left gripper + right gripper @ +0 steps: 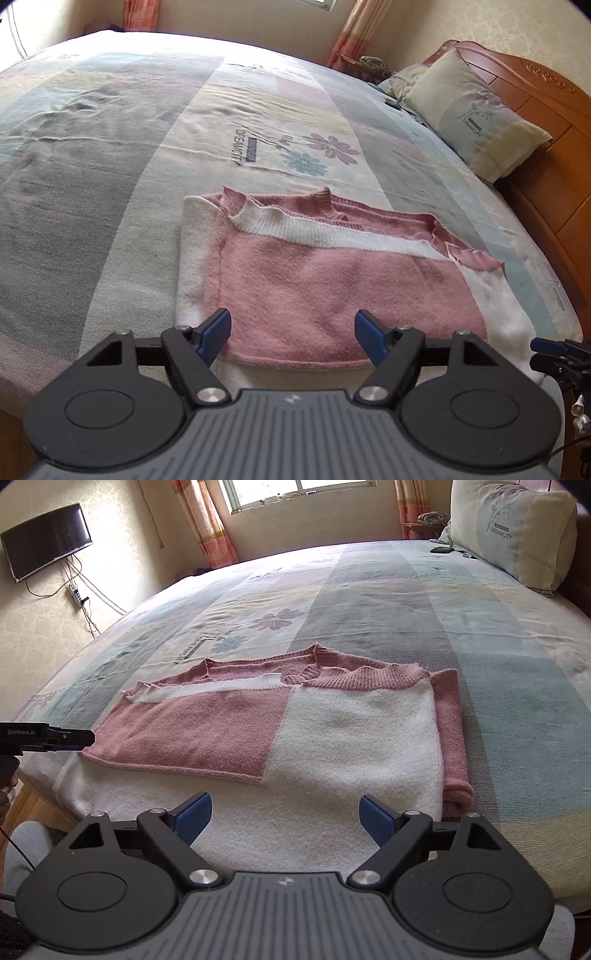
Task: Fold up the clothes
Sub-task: 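Roll the left tool and close it on the cream side edge of the sweater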
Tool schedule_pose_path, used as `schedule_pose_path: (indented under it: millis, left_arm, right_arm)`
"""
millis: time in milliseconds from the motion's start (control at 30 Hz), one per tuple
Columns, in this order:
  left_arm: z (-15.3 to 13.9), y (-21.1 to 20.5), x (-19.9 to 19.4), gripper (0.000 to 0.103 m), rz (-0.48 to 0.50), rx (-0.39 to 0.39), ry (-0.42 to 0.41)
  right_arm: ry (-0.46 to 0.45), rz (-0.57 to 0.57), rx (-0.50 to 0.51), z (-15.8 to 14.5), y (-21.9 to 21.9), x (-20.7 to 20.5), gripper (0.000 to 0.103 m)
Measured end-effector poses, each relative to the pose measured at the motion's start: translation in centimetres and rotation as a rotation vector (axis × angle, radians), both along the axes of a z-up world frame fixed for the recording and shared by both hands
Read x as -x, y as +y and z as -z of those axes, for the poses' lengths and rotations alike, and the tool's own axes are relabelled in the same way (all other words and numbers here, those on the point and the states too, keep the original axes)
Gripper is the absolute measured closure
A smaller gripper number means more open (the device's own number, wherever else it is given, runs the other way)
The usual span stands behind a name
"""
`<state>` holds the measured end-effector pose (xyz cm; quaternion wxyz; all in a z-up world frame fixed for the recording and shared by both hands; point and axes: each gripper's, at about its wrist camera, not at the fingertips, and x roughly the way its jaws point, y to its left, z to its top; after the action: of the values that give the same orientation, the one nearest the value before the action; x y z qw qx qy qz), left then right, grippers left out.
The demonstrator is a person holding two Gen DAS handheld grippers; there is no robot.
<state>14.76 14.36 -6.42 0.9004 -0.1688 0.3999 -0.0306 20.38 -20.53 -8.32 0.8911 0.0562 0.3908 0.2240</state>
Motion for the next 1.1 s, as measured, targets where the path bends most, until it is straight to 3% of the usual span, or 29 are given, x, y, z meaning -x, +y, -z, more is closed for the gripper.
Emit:
schedule_pose_path:
  millis: [133,233,367,500,667,767,900,1000,1100]
  left_arm:
    - [1.6,3.2,-1.6,0.029,-0.056,0.065,0.047]
    - [3.2,5.0,-2.4,0.029,-0.063,0.156,0.087]
    - [4.2,7.3,-3.1,0.029,-0.056,0.310,0.077]
    - [5.7,9.4,-5.3,0.026,-0.007,0.501,0.100]
    - [7.2,10.6,-8.9,0.022,0.092,0.650,0.120]
    - [7.5,10.5,-10.3,0.022,0.138,0.685,0.148]
    - [7.3,9.7,-8.2,0.022,0.194,0.709,0.208]
    - [7.8,9.3,-6.3,0.022,0.216,0.735,0.215]
    - [7.9,9.4,-7.2,0.022,0.227,0.737,0.210]
  right_arm:
    - [0.001,-0.006,-0.009,-0.2,0.6,-0.7,0.011]
    - [0.011,-0.014,0.000,0.1,1.1,-1.1,0.011]
    - [0.026,-0.022,0.005,0.4,1.3,-1.8,0.011]
    - [0.042,-0.019,0.008,0.8,1.7,-2.7,0.011]
    - [0.050,-0.019,0.014,1.0,2.8,-3.3,0.011]
    - [0.050,-0.028,0.010,1.1,3.6,-3.5,0.011]
    - [0.037,-0.055,0.022,0.7,4.9,-3.4,0.011]
    - [0.030,-0.079,0.029,0.4,5.4,-3.1,0.011]
    - [0.031,-0.083,0.025,0.3,5.6,-3.1,0.011]
